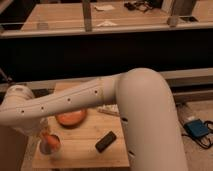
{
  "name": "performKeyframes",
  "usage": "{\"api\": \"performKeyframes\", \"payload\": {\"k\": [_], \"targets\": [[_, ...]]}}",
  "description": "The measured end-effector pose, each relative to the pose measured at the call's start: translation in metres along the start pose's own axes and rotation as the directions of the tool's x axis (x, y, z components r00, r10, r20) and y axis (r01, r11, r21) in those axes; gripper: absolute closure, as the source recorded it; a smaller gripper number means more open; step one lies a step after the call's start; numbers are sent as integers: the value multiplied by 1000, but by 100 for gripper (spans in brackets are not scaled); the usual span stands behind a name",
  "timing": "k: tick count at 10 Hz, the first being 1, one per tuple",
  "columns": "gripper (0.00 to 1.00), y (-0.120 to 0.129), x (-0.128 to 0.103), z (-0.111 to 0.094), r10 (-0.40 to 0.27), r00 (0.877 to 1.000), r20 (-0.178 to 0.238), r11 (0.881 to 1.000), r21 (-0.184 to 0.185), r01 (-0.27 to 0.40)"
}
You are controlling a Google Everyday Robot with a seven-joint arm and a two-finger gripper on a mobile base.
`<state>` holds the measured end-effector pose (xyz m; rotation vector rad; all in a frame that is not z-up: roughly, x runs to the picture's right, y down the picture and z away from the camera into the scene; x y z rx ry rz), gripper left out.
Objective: Place the pepper in the ceramic cup
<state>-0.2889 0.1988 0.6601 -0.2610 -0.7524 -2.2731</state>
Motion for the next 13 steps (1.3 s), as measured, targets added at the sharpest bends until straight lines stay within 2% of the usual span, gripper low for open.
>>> {"api": "performKeyframes", "payload": {"k": [2,8,13], "targets": [[44,0,0,0,-4,1000,1,1000,-7,4],[20,-3,5,-1,-21,1000,5,1000,-22,21],[20,-6,6,-2,-21,1000,4,1000,-19,21]]}}
